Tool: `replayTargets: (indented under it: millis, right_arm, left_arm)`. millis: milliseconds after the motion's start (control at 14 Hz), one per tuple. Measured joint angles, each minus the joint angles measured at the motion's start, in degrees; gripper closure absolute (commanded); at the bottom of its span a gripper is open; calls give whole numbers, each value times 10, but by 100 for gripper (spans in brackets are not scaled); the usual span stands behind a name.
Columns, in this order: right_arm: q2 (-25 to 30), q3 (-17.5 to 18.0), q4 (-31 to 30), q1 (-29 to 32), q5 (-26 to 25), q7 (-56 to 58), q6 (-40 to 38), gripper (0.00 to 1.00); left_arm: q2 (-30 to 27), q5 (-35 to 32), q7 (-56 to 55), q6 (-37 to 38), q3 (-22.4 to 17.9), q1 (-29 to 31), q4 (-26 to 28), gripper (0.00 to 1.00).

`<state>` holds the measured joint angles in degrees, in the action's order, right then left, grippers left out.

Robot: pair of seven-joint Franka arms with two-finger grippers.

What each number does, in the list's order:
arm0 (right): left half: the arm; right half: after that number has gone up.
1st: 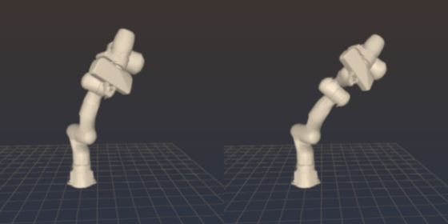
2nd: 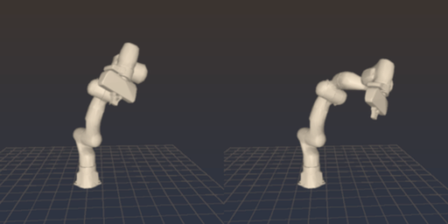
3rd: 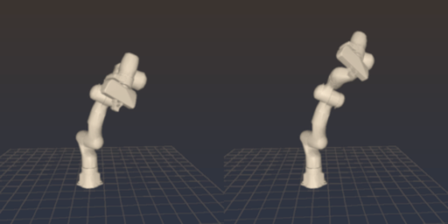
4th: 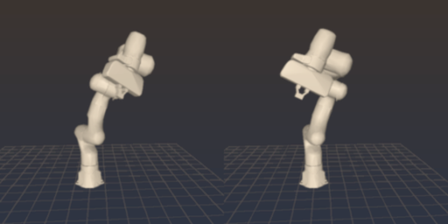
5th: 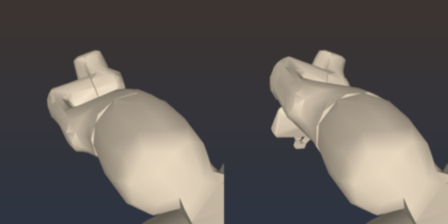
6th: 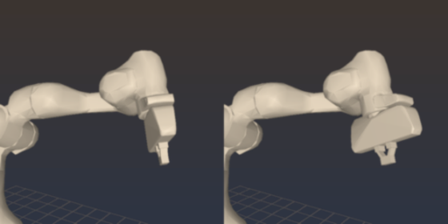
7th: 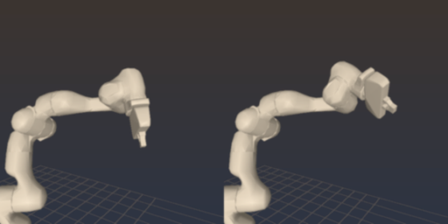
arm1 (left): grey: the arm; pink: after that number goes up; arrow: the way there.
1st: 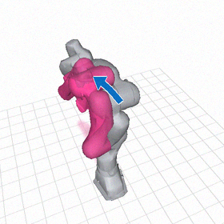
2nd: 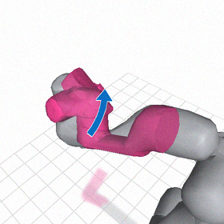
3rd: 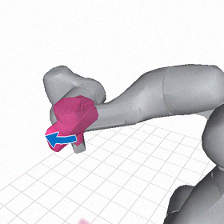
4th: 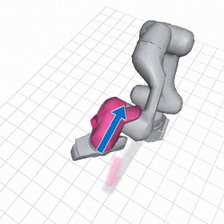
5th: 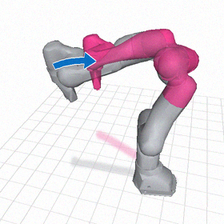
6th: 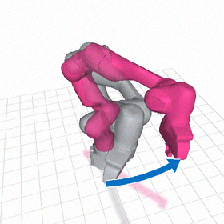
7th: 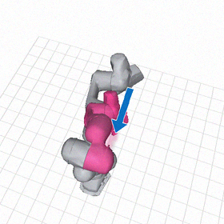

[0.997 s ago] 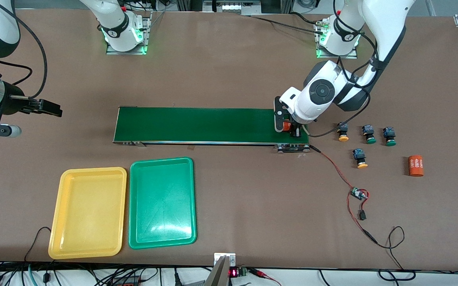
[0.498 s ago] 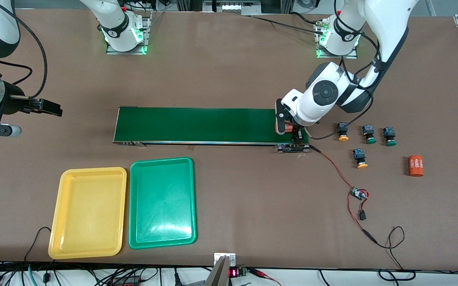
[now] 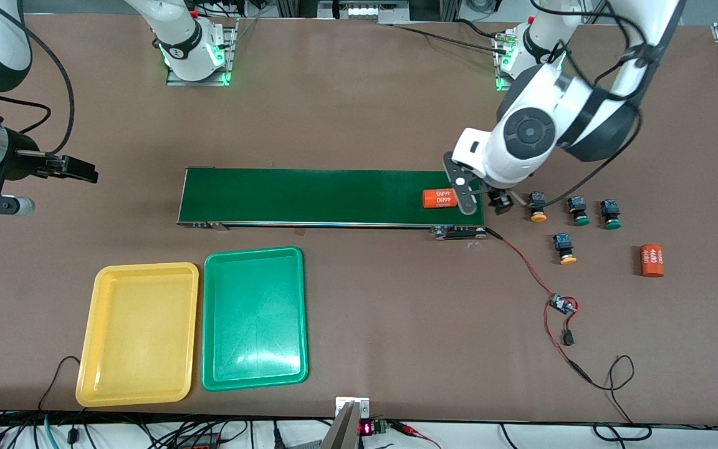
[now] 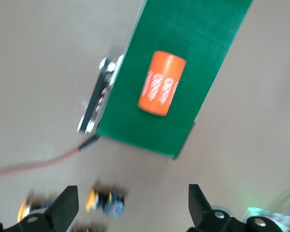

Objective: Sort buttons by color to trays
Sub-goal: 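Move the left gripper back over a yellow-capped button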

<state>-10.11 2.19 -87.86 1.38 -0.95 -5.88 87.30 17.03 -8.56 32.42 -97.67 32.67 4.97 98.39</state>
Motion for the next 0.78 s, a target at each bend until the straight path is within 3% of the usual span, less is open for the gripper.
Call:
replayTargets:
  millis: [285, 498, 783]
  right_arm:
    - [0, 0, 0, 0, 0, 2, 0, 0]
    - [0, -1, 0, 1, 0, 4, -1, 0]
    - [-1, -1, 0, 1, 0, 7, -2, 0]
  left_arm:
    - [0, 0, -157, 99, -4, 34, -105, 0]
    - [1, 0, -198, 129, -19, 53, -166, 0]
    - [-12, 38, -355, 101, -129, 29, -178, 0]
